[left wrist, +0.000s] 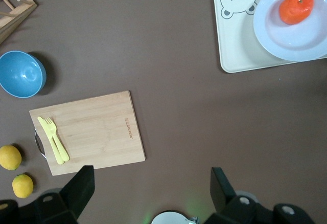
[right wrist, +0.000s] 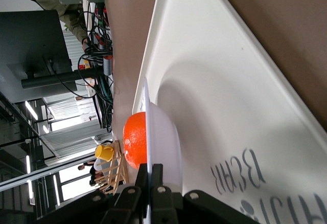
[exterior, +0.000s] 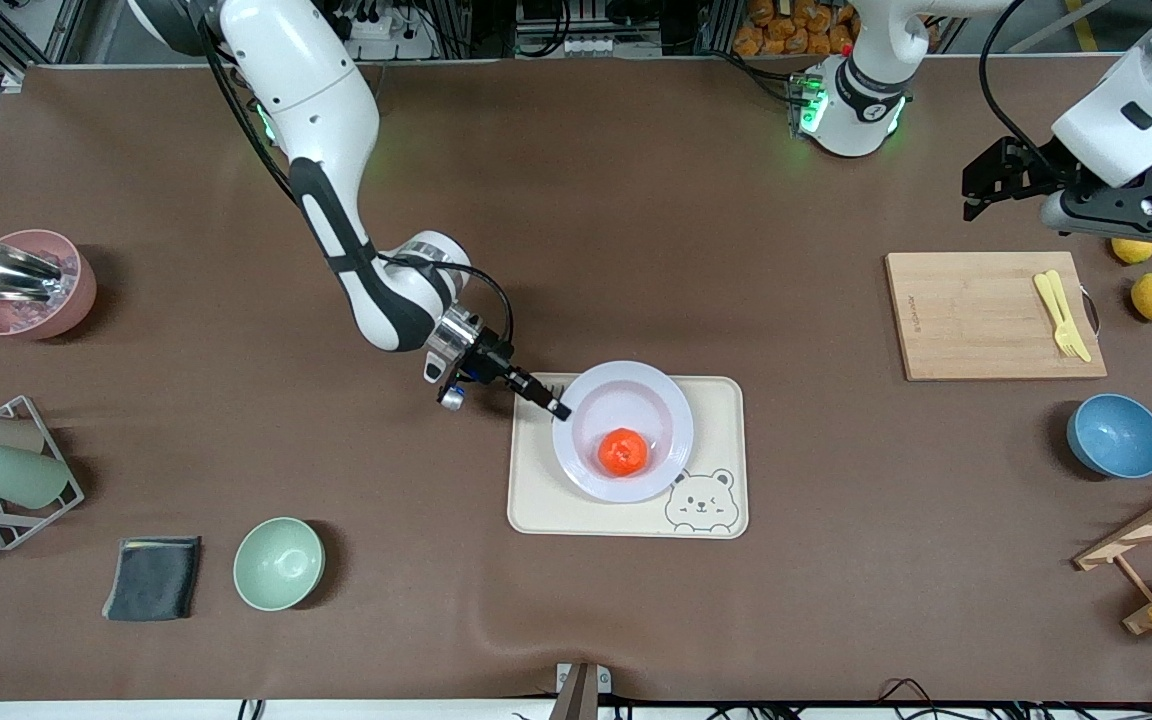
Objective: Place orange and plate with both arms
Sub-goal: 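Drag the plate with the right gripper onto the bear tray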
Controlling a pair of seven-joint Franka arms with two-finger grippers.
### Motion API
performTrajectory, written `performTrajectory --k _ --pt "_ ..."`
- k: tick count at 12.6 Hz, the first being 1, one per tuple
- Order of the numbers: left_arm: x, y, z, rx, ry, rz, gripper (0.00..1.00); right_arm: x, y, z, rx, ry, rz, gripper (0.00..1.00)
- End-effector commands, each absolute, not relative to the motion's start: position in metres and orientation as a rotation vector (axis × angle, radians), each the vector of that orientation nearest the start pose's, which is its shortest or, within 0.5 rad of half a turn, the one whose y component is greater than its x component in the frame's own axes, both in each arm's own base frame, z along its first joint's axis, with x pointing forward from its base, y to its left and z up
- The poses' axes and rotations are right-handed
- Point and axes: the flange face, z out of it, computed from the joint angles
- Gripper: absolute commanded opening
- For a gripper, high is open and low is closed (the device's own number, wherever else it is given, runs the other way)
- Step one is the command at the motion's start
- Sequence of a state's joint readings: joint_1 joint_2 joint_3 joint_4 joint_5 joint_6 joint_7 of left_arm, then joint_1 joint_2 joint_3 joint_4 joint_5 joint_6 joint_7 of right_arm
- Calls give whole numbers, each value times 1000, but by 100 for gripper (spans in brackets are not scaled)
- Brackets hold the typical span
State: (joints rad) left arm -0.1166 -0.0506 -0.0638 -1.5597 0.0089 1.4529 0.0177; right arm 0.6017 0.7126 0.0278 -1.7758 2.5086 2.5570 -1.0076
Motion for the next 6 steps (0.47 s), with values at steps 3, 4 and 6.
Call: performTrajectory --k 3,4,6 --pt "514 -98 652 -3110 295 82 100 545 383 151 -1848 755 -297 30" --pt "514 -98 652 -3110 297 82 100 544 383 149 -1850 758 -294 56" --pt "514 -99 652 -3110 295 80 100 543 382 146 -1857 763 -293 67"
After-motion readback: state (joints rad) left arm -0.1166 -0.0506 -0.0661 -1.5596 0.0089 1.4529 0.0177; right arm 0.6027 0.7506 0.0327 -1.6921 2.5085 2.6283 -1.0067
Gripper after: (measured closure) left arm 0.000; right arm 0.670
